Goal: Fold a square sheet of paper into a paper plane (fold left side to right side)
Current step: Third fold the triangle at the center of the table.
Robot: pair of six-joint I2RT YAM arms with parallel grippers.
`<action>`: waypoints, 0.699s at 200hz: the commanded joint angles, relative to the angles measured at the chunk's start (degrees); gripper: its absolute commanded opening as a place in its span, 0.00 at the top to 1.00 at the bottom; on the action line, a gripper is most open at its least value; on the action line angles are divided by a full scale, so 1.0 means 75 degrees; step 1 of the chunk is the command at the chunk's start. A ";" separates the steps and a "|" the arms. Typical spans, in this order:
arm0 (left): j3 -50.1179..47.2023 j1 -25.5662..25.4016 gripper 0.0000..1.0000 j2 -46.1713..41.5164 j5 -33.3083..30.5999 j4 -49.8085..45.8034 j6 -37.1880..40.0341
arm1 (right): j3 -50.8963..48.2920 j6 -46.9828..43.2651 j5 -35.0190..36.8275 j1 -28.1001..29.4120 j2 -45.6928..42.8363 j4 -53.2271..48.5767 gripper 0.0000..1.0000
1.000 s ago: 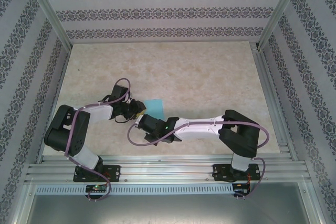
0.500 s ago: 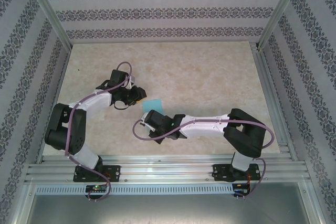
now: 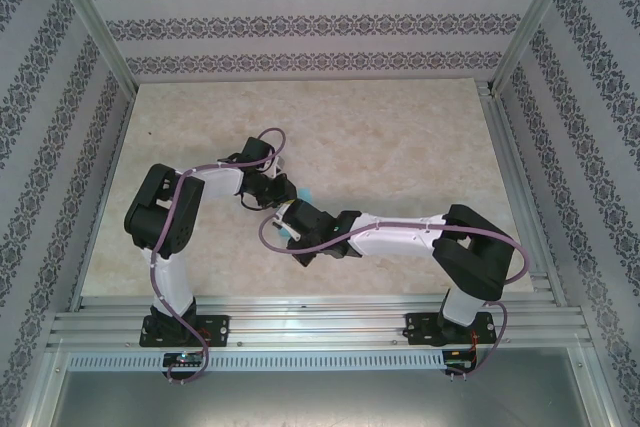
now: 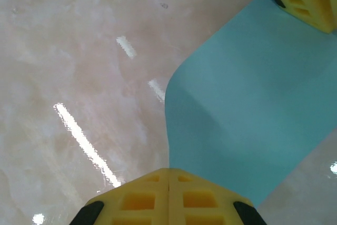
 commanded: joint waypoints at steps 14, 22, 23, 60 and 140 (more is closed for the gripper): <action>0.0173 -0.0203 0.86 0.0339 -0.0438 -0.0401 0.0504 | -0.0090 0.0228 -0.0507 -0.0355 -0.0210 0.0267 1.00; 0.0197 -0.0213 0.86 0.0388 -0.0465 -0.0442 0.0534 | -0.0105 0.0278 -0.0612 -0.0450 -0.0193 0.0299 1.00; 0.0203 -0.0219 0.86 0.0397 -0.0468 -0.0446 0.0541 | -0.0111 0.0283 -0.0631 -0.0466 -0.0193 0.0309 1.00; 0.0281 -0.0250 0.87 0.0531 -0.0634 -0.0561 0.0622 | -0.0168 0.0413 -0.1021 -0.0910 -0.0047 0.0368 1.00; 0.0430 -0.0353 0.88 0.0690 -0.0702 -0.0637 0.0602 | -0.0652 0.1055 -0.2010 -0.1659 0.0156 0.1067 1.00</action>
